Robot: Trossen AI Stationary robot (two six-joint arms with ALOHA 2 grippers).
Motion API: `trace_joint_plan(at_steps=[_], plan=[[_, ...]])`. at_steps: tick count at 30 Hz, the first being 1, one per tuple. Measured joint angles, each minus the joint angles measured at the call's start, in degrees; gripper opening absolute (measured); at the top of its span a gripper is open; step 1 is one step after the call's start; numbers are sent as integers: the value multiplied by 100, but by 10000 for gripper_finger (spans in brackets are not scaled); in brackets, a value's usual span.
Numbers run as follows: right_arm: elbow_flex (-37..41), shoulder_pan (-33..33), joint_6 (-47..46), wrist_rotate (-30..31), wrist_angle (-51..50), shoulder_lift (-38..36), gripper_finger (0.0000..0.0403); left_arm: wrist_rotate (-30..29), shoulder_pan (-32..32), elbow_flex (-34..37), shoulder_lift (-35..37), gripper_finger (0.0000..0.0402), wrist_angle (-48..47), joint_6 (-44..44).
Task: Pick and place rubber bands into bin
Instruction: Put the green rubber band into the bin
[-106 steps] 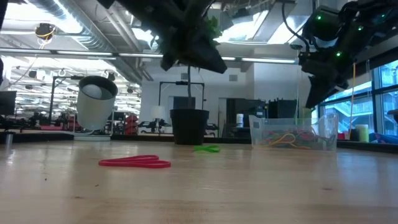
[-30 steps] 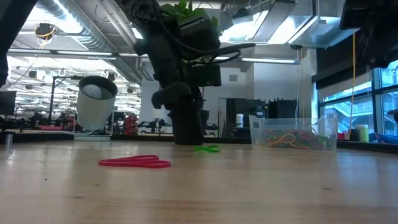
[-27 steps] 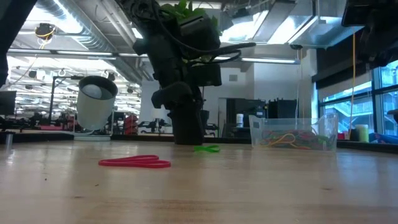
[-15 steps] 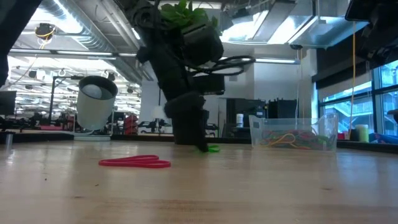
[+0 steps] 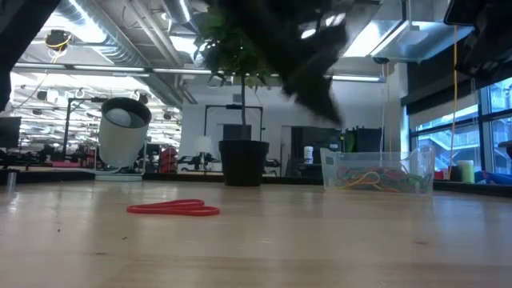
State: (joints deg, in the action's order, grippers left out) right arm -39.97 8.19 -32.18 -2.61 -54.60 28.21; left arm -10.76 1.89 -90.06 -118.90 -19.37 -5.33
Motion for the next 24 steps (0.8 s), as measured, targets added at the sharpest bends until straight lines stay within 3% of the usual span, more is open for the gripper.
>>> trace_joint_plan(at_steps=[5,9,18,24], plan=[[0,0,41,1,123,2,8,-589,-282,-1235,-76,3,-74,-460],[0,0,76,4,238,2,8,-536,-716,-1834,-103,3,190,-439],[0,-1,113,16,562,42,8,414,-1250,-2481,-961,2,585,18],[0,-2,106,15,557,46,8,527,-1261,-2578,-1709,6,859,420]])
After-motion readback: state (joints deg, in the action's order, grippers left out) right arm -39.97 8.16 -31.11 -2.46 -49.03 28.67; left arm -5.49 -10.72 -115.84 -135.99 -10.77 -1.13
